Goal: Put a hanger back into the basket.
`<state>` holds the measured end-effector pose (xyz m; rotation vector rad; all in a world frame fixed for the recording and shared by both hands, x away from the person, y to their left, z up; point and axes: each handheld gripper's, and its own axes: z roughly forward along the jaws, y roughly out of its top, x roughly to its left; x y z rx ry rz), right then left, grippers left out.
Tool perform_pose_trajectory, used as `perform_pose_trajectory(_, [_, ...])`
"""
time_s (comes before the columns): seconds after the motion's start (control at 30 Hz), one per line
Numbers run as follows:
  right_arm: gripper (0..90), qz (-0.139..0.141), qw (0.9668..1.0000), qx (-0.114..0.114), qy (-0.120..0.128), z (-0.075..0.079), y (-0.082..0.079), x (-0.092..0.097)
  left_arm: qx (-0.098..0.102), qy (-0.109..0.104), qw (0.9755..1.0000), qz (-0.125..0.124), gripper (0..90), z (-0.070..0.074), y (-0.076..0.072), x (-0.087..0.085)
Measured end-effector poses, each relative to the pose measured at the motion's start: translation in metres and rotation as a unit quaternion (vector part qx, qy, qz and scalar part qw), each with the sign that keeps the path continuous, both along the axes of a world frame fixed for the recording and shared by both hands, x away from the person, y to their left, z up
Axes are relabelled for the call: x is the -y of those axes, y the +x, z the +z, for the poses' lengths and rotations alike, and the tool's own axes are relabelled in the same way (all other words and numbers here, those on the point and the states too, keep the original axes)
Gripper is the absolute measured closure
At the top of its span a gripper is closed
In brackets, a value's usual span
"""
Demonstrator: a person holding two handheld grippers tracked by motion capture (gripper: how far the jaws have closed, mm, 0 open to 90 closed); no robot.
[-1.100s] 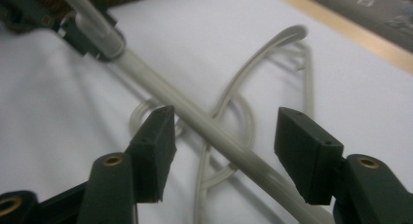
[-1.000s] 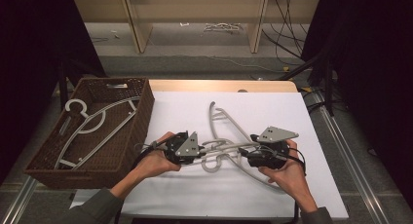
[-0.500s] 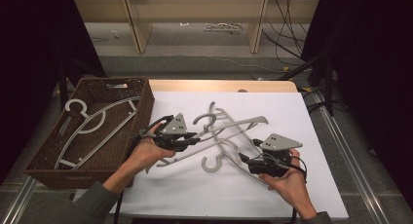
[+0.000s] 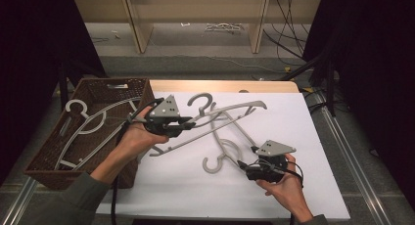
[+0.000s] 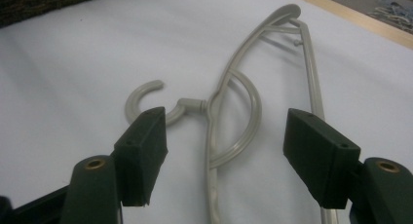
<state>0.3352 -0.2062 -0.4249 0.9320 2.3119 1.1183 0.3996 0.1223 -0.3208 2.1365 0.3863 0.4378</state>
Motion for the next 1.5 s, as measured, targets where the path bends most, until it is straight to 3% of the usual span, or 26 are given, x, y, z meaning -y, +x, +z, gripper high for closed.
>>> perform_pose_trajectory(0.27, [33.4,-0.003,1.0000,-0.004,0.000,-0.003,-0.001,0.001,0.016,-0.013,0.9992,0.033,79.3,0.032,0.001,-0.037])
perform_pose_trajectory(0.43, [29.4,-0.005,1.0000,-0.007,-0.003,-0.005,0.000,0.001,0.010,-0.032,0.9978,0.057,79.3,0.036,0.000,-0.062])
perform_pose_trajectory(0.67, [29.2,-0.004,0.9999,-0.009,-0.005,-0.007,0.001,0.000,0.010,-0.025,0.9954,0.092,79.3,0.039,0.002,-0.096])
perform_pose_trajectory(0.73, [29.2,-0.008,0.9998,-0.016,-0.006,-0.007,0.000,0.000,0.013,-0.019,0.9938,0.108,79.3,0.040,0.005,-0.110])
perform_pose_trajectory(0.93, [29.1,-0.007,0.9998,-0.018,-0.008,-0.008,0.001,0.001,0.013,-0.028,0.9874,0.155,79.3,0.039,0.011,-0.144])
perform_pose_trajectory(1.13, [29.1,-0.002,0.9998,-0.016,-0.013,-0.010,0.001,0.000,0.018,-0.046,0.9789,0.198,79.3,0.031,0.017,-0.178])
perform_pose_trajectory(1.37, [29.1,-0.003,0.9998,-0.018,-0.011,-0.011,0.002,0.000,0.027,-0.061,0.9726,0.223,79.4,0.023,0.018,-0.211])
perform_pose_trajectory(1.5, [29.1,-0.006,0.9996,-0.026,-0.013,-0.011,0.001,0.000,0.032,-0.064,0.9711,0.228,79.4,0.016,0.017,-0.225])
